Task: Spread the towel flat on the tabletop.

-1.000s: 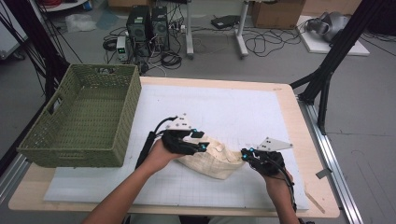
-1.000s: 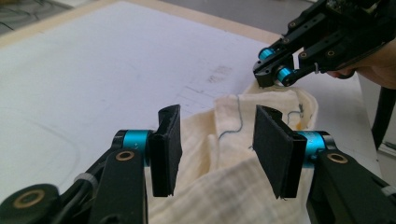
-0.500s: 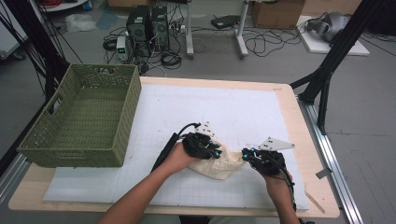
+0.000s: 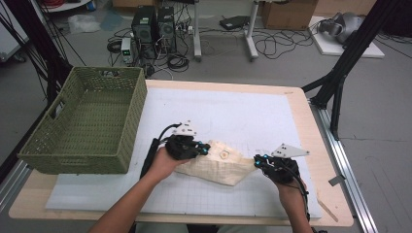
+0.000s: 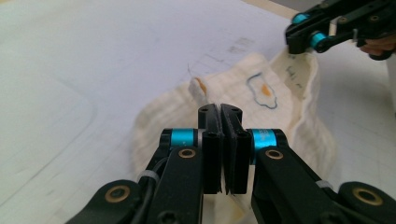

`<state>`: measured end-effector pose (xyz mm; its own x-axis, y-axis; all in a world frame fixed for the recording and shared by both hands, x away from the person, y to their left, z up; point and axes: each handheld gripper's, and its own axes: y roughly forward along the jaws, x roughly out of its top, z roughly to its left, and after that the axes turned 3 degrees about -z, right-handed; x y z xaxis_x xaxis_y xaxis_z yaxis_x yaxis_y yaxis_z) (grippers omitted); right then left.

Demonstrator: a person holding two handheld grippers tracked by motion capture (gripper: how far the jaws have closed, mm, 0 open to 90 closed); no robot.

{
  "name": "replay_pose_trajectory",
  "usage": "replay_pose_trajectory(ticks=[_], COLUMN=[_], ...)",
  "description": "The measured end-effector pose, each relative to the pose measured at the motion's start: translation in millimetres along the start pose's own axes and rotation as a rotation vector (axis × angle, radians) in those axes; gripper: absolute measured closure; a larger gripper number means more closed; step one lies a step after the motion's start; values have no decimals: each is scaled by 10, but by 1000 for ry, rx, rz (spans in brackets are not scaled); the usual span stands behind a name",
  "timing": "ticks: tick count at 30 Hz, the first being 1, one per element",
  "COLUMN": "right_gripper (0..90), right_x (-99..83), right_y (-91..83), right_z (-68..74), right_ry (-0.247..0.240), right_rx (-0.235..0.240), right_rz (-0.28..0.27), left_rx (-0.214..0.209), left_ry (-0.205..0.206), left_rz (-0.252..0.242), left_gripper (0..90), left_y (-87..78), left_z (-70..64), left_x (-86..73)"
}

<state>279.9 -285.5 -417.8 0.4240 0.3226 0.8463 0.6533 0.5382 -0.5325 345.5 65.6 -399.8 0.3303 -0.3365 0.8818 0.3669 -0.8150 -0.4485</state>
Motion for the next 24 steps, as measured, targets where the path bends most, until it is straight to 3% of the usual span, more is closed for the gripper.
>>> replay_pose_trajectory(ticks=[4, 10, 16, 19, 24], right_gripper=[841, 842, 843, 838, 723], right_x=[-10, -70, -197, -271, -241], right_y=[-35, -105, -280, -399, -444], right_z=[8, 19, 35, 24, 21], right_ry=[-5, -25, -61, -56, -18], right_rx=[-10, -32, -99, -117, -74], right_rz=[7, 39, 99, 107, 47], left_rx=[63, 187, 318, 341, 332], left_ry=[-18, -45, -17, -29, -29], left_rz=[-38, -69, -134, -157, -144], left_gripper=[866, 866, 866, 866, 864], left_y=[-243, -470, -645, -695, -689], left_z=[107, 246, 266, 277, 263], left_x=[-71, -167, -167, -180, -226])
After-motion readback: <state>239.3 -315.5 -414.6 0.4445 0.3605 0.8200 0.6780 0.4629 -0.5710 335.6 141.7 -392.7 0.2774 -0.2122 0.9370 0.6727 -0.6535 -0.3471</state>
